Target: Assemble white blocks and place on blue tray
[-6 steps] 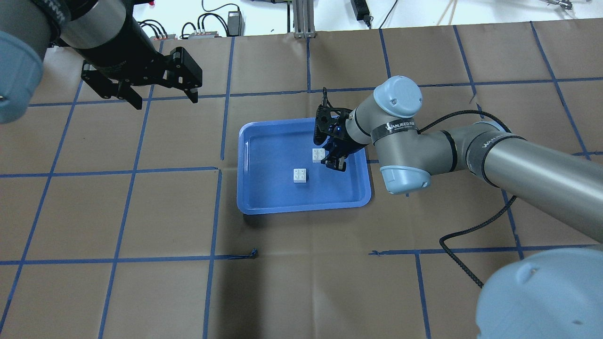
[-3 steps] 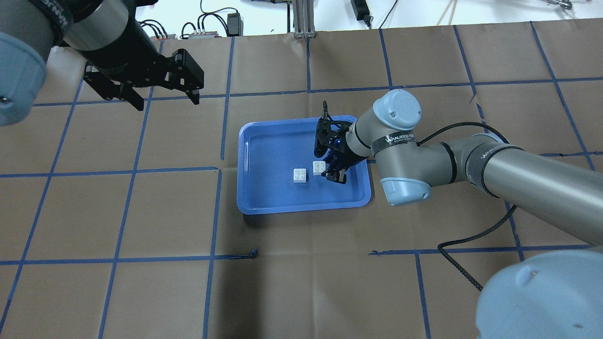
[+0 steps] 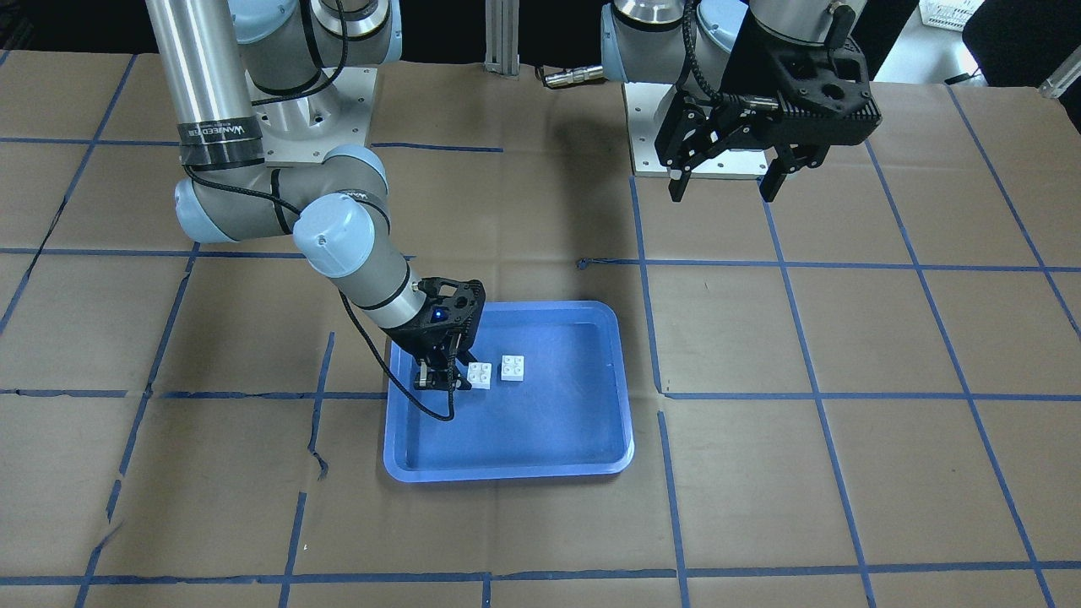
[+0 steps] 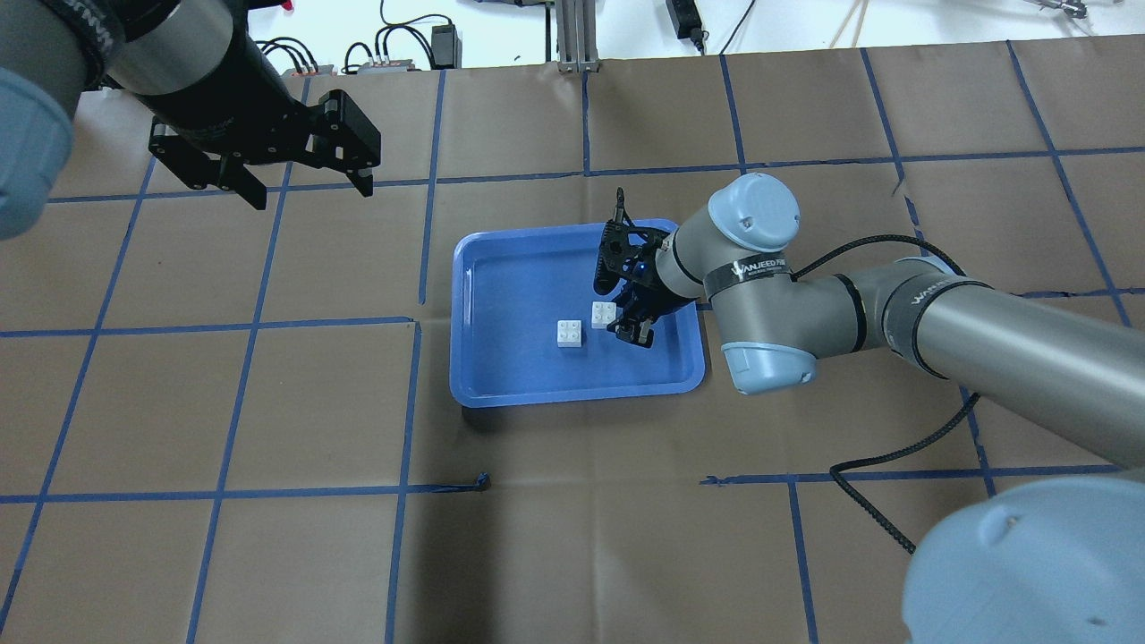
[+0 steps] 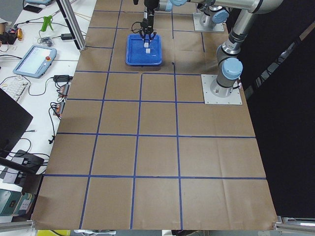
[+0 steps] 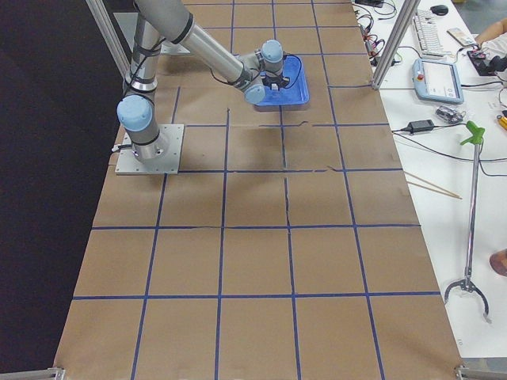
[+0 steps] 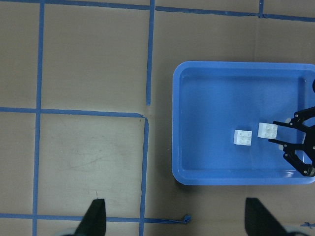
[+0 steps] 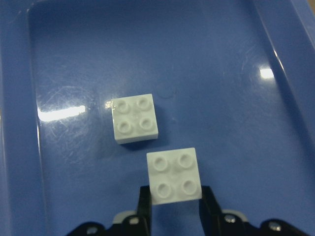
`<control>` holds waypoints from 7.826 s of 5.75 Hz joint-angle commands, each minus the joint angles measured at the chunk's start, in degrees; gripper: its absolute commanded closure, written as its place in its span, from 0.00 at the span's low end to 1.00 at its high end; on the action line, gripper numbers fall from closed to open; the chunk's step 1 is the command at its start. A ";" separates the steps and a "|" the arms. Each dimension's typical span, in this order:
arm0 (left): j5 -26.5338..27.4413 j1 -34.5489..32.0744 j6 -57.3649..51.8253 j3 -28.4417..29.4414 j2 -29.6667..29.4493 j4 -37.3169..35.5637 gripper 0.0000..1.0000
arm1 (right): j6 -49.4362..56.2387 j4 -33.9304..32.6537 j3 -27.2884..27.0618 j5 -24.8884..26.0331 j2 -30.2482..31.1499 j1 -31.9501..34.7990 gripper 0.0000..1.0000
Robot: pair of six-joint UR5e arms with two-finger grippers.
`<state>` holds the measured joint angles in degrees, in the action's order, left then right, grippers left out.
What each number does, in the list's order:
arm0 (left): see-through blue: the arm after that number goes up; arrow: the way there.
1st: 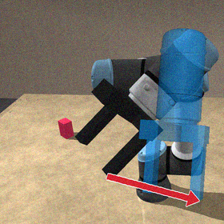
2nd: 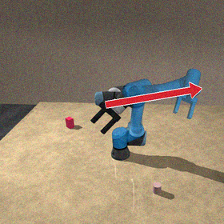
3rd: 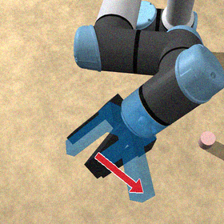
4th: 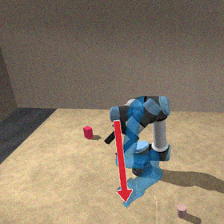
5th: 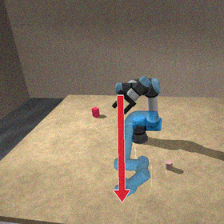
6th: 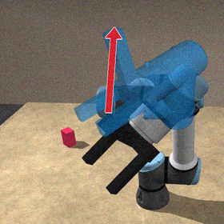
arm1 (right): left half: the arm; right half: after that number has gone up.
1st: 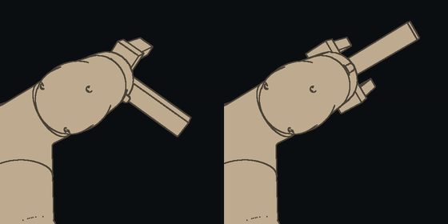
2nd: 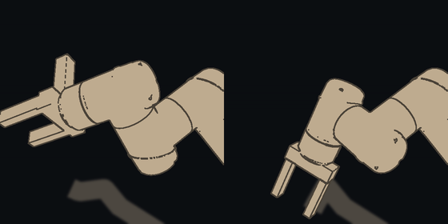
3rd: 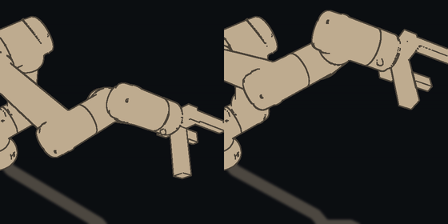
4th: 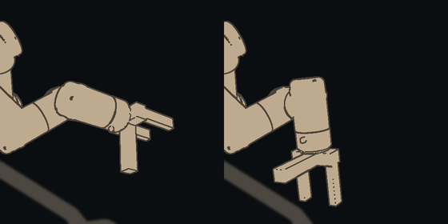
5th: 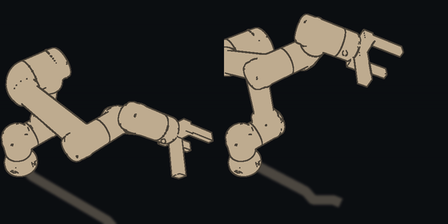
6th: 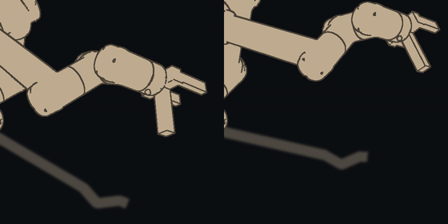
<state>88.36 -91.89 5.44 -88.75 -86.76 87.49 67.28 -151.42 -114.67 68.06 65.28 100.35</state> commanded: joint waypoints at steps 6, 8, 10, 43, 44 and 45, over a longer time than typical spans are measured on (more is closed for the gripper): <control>-0.29 0.84 -0.17 -0.02 -0.07 -0.04 0.01 | -0.13 -0.10 -0.64 0.14 -0.50 1.34 0.79; 0.06 1.36 -0.26 -0.02 -0.07 -0.04 0.01 | -0.22 -0.10 -0.73 0.14 -0.50 1.34 0.79; 0.06 1.54 -0.17 0.07 -0.07 -0.04 0.01 | -0.22 -0.10 -0.73 0.05 -0.50 1.42 0.79; -0.47 2.51 0.36 -0.73 -0.42 -0.13 0.01 | -4.16 -1.86 0.40 -0.04 -0.77 1.95 0.01; -0.47 2.60 0.36 -0.73 -0.42 -0.13 0.01 | -4.61 1.01 2.93 0.57 0.28 1.26 0.00; -0.47 2.60 0.27 -0.73 -0.42 -0.13 0.01 | -4.61 10.78 6.61 0.75 2.99 0.90 0.00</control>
<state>87.89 -89.32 5.77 -89.47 -87.19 87.36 62.83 -147.45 -110.97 68.56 66.29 101.64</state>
